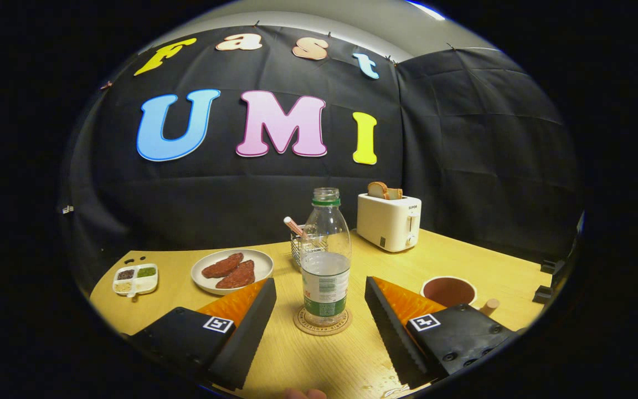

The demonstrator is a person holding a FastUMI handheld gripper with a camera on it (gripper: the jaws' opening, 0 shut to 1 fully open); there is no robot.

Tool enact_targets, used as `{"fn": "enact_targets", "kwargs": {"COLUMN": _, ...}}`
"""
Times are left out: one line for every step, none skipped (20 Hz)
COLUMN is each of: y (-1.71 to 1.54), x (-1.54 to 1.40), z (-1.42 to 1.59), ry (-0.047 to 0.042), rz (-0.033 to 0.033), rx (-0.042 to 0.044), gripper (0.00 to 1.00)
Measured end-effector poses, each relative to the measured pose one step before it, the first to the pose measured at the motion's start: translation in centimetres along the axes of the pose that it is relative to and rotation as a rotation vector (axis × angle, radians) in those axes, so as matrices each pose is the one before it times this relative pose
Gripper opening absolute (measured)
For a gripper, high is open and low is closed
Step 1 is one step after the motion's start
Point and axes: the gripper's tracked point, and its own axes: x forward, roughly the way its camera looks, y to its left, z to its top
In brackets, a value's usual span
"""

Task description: Take the bottle from table, then pour the juice into the cup, finally place the bottle on the coaster

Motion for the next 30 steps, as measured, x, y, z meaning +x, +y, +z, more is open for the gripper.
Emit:
{"fn": "enact_targets", "kwargs": {"y": 0.190, "x": -1.047, "z": 0.629, "ry": -0.00217, "rz": 0.02700, "rx": -0.00252, "gripper": 0.99}}
{"fn": "enact_targets", "kwargs": {"y": 0.368, "x": -1.098, "z": 0.696, "ry": -0.00235, "rz": 0.03076, "rx": -0.00378, "gripper": 0.99}}
{"fn": "enact_targets", "kwargs": {"y": 0.428, "x": -0.921, "z": 0.705, "ry": -0.00400, "rz": 0.03517, "rx": -0.00433, "gripper": 0.99}}
{"fn": "enact_targets", "kwargs": {"y": 0.443, "x": -0.865, "z": 0.669, "ry": -0.00295, "rz": 0.03299, "rx": -0.00955, "gripper": 0.99}}
{"fn": "enact_targets", "kwargs": {"y": 0.502, "x": -1.173, "z": -0.082, "ry": -0.00397, "rz": 0.03220, "rx": -0.00937, "gripper": 0.99}}
{"fn": "enact_targets", "kwargs": {"y": 0.519, "x": -0.715, "z": 0.656, "ry": -0.00474, "rz": 0.03275, "rx": -0.00677, "gripper": 0.99}}
{"fn": "enact_targets", "kwargs": {"y": 0.414, "x": -0.640, "z": 0.695, "ry": -0.00371, "rz": 0.02813, "rx": -0.00205, "gripper": 0.99}}
{"fn": "enact_targets", "kwargs": {"y": 0.258, "x": -0.548, "z": 0.647, "ry": -0.00719, "rz": 0.02486, "rx": 0.00102, "gripper": 0.99}}
{"fn": "enact_targets", "kwargs": {"y": 0.200, "x": -0.573, "z": 0.799, "ry": -0.00801, "rz": 0.02094, "rx": 0.00555, "gripper": 0.99}}
{"fn": "enact_targets", "kwargs": {"y": 0.223, "x": -0.479, "z": 0.808, "ry": -0.00955, "rz": 0.01833, "rx": 0.00825, "gripper": 0.99}}
{"fn": "enact_targets", "kwargs": {"y": 0.068, "x": -0.395, "z": 0.844, "ry": -0.01013, "rz": 0.01421, "rx": 0.00939, "gripper": 0.99}}
{"fn": "enact_targets", "kwargs": {"y": 0.098, "x": -0.421, "z": 0.891, "ry": -0.01032, "rz": 0.01650, "rx": 0.00835, "gripper": 0.99}}
{"fn": "enact_targets", "kwargs": {"y": 0.071, "x": -0.426, "z": 0.859, "ry": -0.00760, "rz": 0.01449, "rx": -0.00336, "gripper": 0.99}}
{"fn": "enact_targets", "kwargs": {"y": -0.115, "x": -0.501, "z": 0.758, "ry": -0.00763, "rz": 0.01406, "rx": -0.01222, "gripper": 0.99}}
{"fn": "enact_targets", "kwargs": {"y": -0.268, "x": -0.323, "z": 0.767, "ry": -0.00628, "rz": 0.01012, "rx": -0.01433, "gripper": 0.98}}
{"fn": "enact_targets", "kwargs": {"y": -0.149, "x": -0.466, "z": 0.670, "ry": -0.00917, "rz": 0.01459, "rx": -0.00779, "gripper": 0.98}}
{"fn": "enact_targets", "kwargs": {"y": -0.022, "x": -0.343, "z": 0.548, "ry": -0.00650, "rz": 0.01572, "rx": -0.00471, "gripper": 0.99}}
{"fn": "enact_targets", "kwargs": {"y": -0.056, "x": -0.361, "z": 0.405, "ry": -0.00260, "rz": 0.01409, "rx": -0.00144, "gripper": 0.98}}
{"fn": "enact_targets", "kwargs": {"y": 0.002, "x": -0.383, "z": 0.318, "ry": -0.00129, "rz": 0.01564, "rx": 0.00133, "gripper": 0.98}}
{"fn": "enact_targets", "kwargs": {"y": -0.023, "x": -0.389, "z": 0.318, "ry": -0.00063, "rz": 0.00989, "rx": 0.00252, "gripper": 0.99}}
{"fn": "enact_targets", "kwargs": {"y": -0.073, "x": -0.370, "z": 0.247, "ry": -0.00041, "rz": 0.01113, "rx": 0.00431, "gripper": 0.99}}
{"fn": "enact_targets", "kwargs": {"y": -0.097, "x": -0.153, "z": 0.168, "ry": -0.00090, "rz": 0.00340, "rx": 0.00327, "gripper": 0.99}}
{"fn": "enact_targets", "kwargs": {"y": -0.052, "x": -0.295, "z": 0.018, "ry": 0.00148, "rz": 0.00752, "rx": 0.00768, "gripper": 0.99}}
{"fn": "enact_targets", "kwargs": {"y": 0.096, "x": -0.110, "z": -0.085, "ry": 0.00337, "rz": 0.00470, "rx": 0.00585, "gripper": 0.98}}
{"fn": "enact_targets", "kwargs": {"y": -0.037, "x": -0.209, "z": -0.029, "ry": 0.00236, "rz": 0.00527, "rx": 0.00360, "gripper": 0.98}}
{"fn": "enact_targets", "kwargs": {"y": -0.124, "x": -0.106, "z": -0.021, "ry": 0.00120, "rz": 0.00131, "rx": 0.00093, "gripper": 0.98}}
{"fn": "enact_targets", "kwargs": {"y": -0.207, "x": -0.133, "z": -0.044, "ry": 0.00208, "rz": -0.00008, "rx": 0.00077, "gripper": 0.98}}
{"fn": "enact_targets", "kwargs": {"y": -0.230, "x": -0.024, "z": -0.023, "ry": 0.00151, "rz": -0.00275, "rx": 0.00170, "gripper": 0.98}}
{"fn": "enact_targets", "kwargs": {"y": -0.204, "x": -0.054, "z": 0.003, "ry": -0.00010, "rz": -0.00081, "rx": 0.00199, "gripper": 0.98}}
{"fn": "enact_targets", "kwargs": {"y": -0.201, "x": -0.076, "z": -0.139, "ry": 0.00277, "rz": -0.00489, "rx": 0.00076, "gripper": 0.98}}
